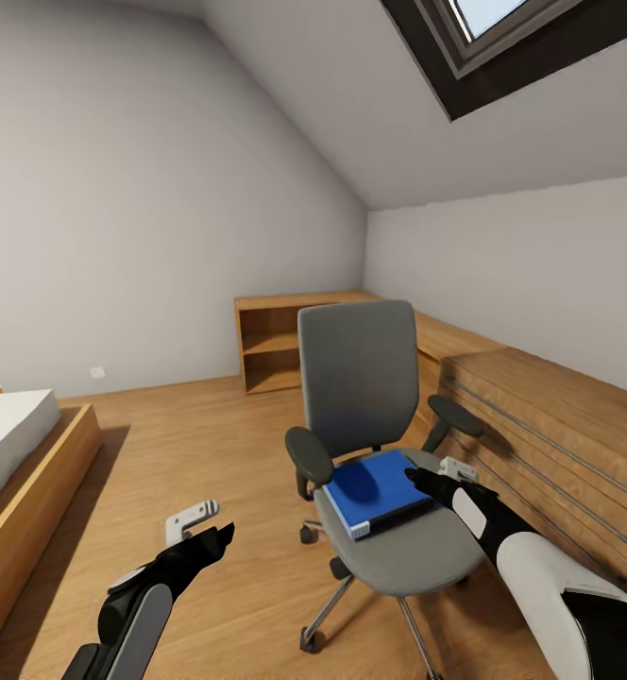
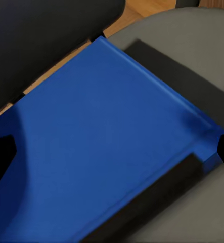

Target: In the bedroom, organize the workspace by keeping the computer under the desk, ensuring the monitor is on the desk, placing the keyboard on the desk next to the monitor, placing the mouse on the desk next to the keyboard, moving the folder from the swivel chair onto the desk next to the mouse, stacking the notebook on top of the folder with the pen on top of the notebook, and positioning the swivel chair next to the desk.

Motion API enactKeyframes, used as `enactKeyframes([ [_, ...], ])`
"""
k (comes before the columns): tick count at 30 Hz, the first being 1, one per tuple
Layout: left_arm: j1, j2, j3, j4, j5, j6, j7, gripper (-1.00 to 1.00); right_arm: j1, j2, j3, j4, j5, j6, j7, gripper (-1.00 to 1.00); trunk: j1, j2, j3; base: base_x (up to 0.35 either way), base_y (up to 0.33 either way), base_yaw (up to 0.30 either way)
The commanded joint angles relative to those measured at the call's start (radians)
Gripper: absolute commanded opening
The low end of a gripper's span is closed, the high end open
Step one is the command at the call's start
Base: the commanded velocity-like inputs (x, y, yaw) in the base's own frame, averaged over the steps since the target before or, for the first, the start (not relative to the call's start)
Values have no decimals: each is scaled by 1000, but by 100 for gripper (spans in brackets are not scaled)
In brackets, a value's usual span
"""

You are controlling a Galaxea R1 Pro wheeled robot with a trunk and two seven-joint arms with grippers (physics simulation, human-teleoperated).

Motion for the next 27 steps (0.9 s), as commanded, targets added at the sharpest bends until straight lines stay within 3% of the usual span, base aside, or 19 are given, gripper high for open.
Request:
enactKeyframes([
  [1,-1,0,0,-1,11,2,10,100,0,0,-7,-1,-2,6,4,100,4,-8,-4,0,0,0],
  [27,-1,3,-1,26,9,-4,8,100,0,-1,-7,-1,-2,3,4,100,11,-22,-11,0,-18,0],
])
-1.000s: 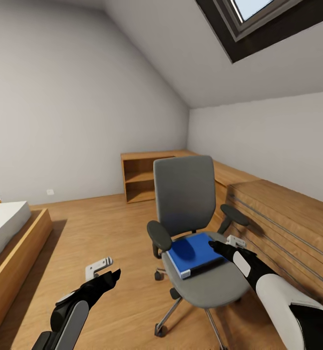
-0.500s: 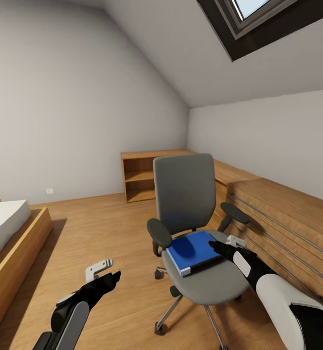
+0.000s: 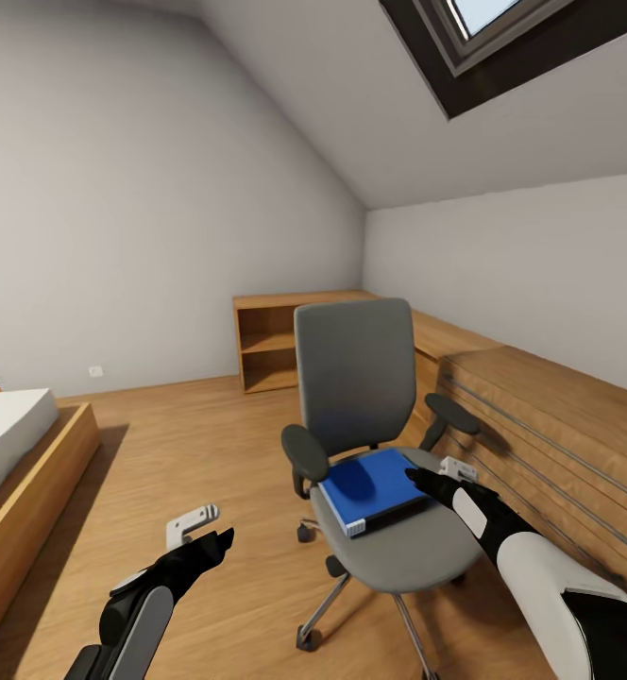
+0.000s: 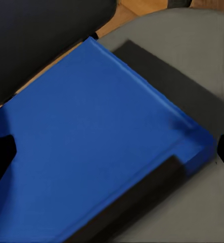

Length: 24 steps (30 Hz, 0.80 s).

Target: In the bedroom, organize the workspace by keeping the computer under the desk, ensuring the monitor is on the desk, placing the keyboard on the desk next to the monitor, placing the mouse on the desk next to the keyboard, moving the folder from the swivel chair onto the desk next to the mouse, stacking the notebook on top of the folder with the pen on top of the notebook, and positioning the swivel chair next to the desk.

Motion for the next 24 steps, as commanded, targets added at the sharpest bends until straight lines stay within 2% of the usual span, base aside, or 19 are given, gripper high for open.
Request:
enactKeyframes([
  [1,-1,0,-1,-1,11,2,10,100,0,0,-6,-1,-3,6,4,100,0,-1,-1,0,-222,0],
  [7,-1,0,1,0,11,3,9,100,0,0,-6,-1,-3,6,4,100,0,-1,-1,0,-141,0],
  [15,-1,3,2,0,12,3,8,100,0,0,-6,-1,-3,6,4,100,0,-1,-1,10,-14,0],
  [24,-1,5,2,0,12,3,7,100,0,1,-6,0,-1,-15,4,100,0,-1,-1,107,-1,0],
])
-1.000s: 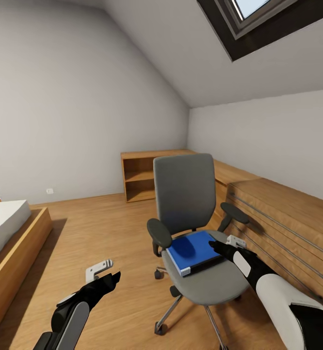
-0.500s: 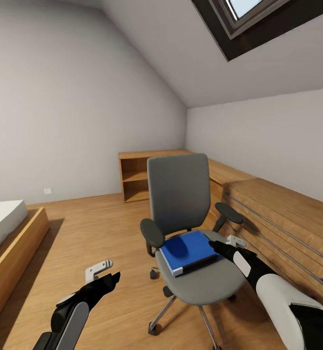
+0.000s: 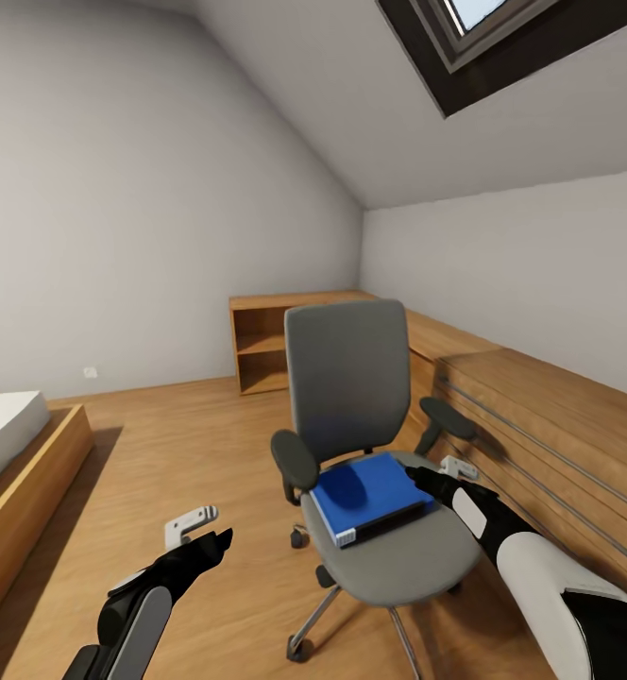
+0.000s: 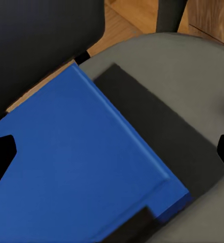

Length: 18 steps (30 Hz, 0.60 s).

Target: In the bedroom, organize the workspace by keeping the computer under the desk, ensuring the monitor is on the desk, placing the keyboard on the desk next to the monitor, placing the mouse on the desk next to the keyboard, moving the folder from the swivel chair onto the desk next to the mouse, stacking the notebook on top of the folder with the pen on top of the notebook, and positioning the swivel chair next to the desk.

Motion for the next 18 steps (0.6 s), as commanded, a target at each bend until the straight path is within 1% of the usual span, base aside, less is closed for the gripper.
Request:
enactKeyframes([
  [1,-1,0,-1,-1,11,2,10,100,0,1,-7,-1,-2,6,4,100,0,0,-1,168,0,0],
  [4,-1,0,-1,-1,11,2,10,100,0,1,-6,11,-2,5,4,100,0,0,-1,153,0,0],
  [10,-1,0,-1,-1,11,2,10,100,0,2,-4,17,-1,5,1,100,0,0,-1,52,0,0],
  [16,-1,0,-1,-1,10,1,10,100,0,4,-2,18,-1,6,-1,100,0,0,-1,196,0,0],
  [18,-1,0,-1,-1,9,2,10,100,0,4,-1,19,0,8,-2,100,0,0,-1,93,0,0],
])
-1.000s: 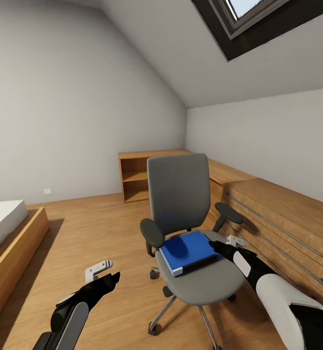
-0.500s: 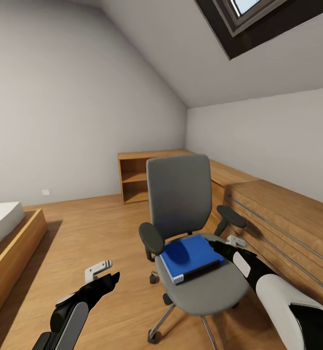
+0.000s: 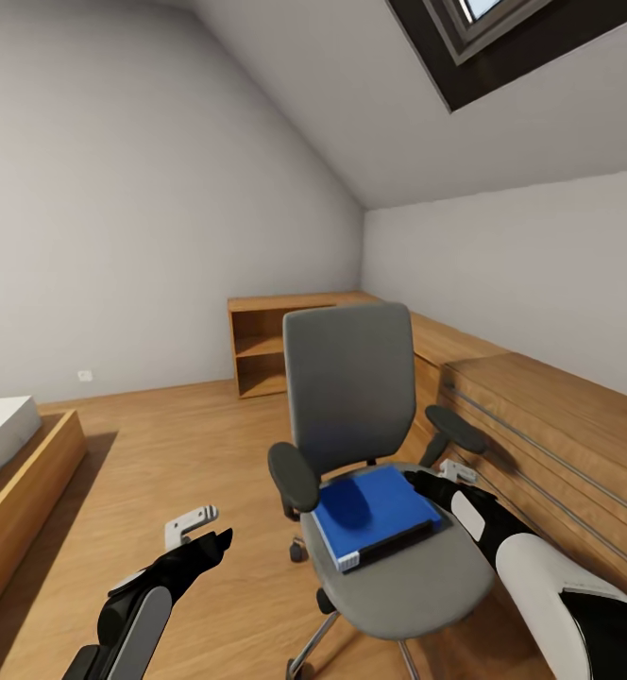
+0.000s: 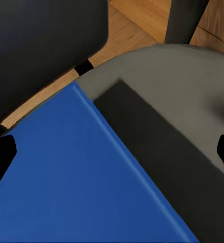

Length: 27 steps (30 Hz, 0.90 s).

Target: In the bedroom, organize the workspace by keeping the computer under the desk, ensuring the monitor is on the desk, placing the keyboard on the desk next to the monitor, placing the mouse on the desk next to the keyboard, moving the folder from the swivel chair onto the desk next to the mouse, stacking the notebook on top of the folder with the pen on top of the notebook, and positioning the swivel chair next to the desk.

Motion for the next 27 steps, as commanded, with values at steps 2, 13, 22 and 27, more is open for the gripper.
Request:
enactKeyframes([
  [2,-1,0,-1,-2,9,2,9,100,0,1,-7,-1,1,7,4,100,0,0,-1,52,0,0],
  [13,-1,17,-1,-3,8,4,8,100,0,4,7,1,24,10,-29,100,0,0,-1,92,0,0],
  [22,-1,18,23,-12,12,4,11,100,0,4,7,5,25,12,-66,100,0,0,-1,8,0,0],
  [27,-1,15,71,-29,17,4,11,100,0,4,9,6,26,13,-73,100,15,-28,-14,0,0,0],
])
